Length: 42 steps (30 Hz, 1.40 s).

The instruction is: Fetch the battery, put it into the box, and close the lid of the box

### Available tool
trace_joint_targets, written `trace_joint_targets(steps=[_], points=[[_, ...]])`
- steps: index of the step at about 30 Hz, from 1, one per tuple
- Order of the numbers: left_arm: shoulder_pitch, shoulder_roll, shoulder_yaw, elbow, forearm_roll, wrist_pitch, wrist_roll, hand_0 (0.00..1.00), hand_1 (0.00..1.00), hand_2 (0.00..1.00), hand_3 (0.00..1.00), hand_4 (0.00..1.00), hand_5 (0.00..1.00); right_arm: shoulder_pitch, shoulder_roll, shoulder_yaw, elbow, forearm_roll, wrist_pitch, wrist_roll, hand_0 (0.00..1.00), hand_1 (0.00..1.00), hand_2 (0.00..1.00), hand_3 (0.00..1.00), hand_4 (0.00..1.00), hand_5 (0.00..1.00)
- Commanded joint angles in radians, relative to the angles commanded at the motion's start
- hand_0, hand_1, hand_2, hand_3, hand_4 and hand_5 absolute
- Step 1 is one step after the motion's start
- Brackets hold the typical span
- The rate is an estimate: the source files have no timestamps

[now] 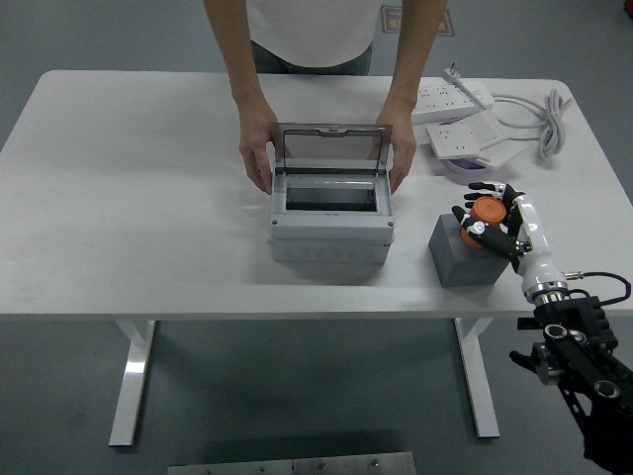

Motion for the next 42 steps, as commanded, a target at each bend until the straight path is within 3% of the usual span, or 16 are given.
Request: trace_joint_targets(steps=[20, 21, 27, 28, 33, 34, 42], points=[[0.000, 0.004, -0.005, 0.001, 0.008, 0.002, -0.004, 0.632, 0.698, 0.573, 0.541, 0.500, 0.002, 0.001, -0.002, -0.031, 0.004, 0.003, -0.044, 0.012, 0.513, 0.549, 0.556, 0.585, 0.799, 0.158], [0.000, 0.004, -0.005, 0.002, 0.009, 0.002, -0.004, 0.632, 0.698, 0.573, 0.541, 0.500, 0.002, 0.001, -0.003, -0.034, 0.004, 0.003, -0.047, 0.012, 0.529, 0.490, 0.510, 0.511, 0.605, 0.128], [-0.001, 0.005, -0.006, 0.002, 0.012, 0.001, -0.006, 0.632, 0.698, 0.573, 0.541, 0.500, 0.002, 0.002, -0.003, -0.044, 0.001, 0.009, -0.057, 0.009, 0.529, 0.490, 0.510, 0.511, 0.605, 0.128], [-0.001, 0.005, -0.006, 0.002, 0.013, 0.001, -0.006, 0.632, 0.698, 0.573, 0.541, 0.500, 0.002, 0.002, -0.003, -0.046, 0.000, 0.010, -0.057, 0.009, 0.470, 0.412, 0.428, 0.433, 0.526, 0.111], [-0.001, 0.007, -0.006, 0.003, 0.013, 0.002, -0.007, 0.632, 0.698, 0.573, 0.541, 0.500, 0.002, 0.005, -0.004, -0.055, -0.003, 0.011, -0.056, 0.002, 0.470, 0.412, 0.428, 0.433, 0.526, 0.111], [-0.002, 0.007, -0.006, 0.003, 0.014, 0.002, -0.007, 0.632, 0.698, 0.573, 0.541, 0.500, 0.002, 0.005, -0.005, -0.056, -0.003, 0.010, -0.056, 0.000, 0.384, 0.367, 0.404, 0.393, 0.513, 0.031], [-0.002, 0.008, -0.008, 0.002, 0.016, 0.003, -0.007, 0.632, 0.698, 0.573, 0.541, 0.500, 0.002, 0.008, -0.007, -0.066, -0.003, 0.009, -0.059, -0.006, 0.376, 0.363, 0.399, 0.388, 0.510, 0.018]])
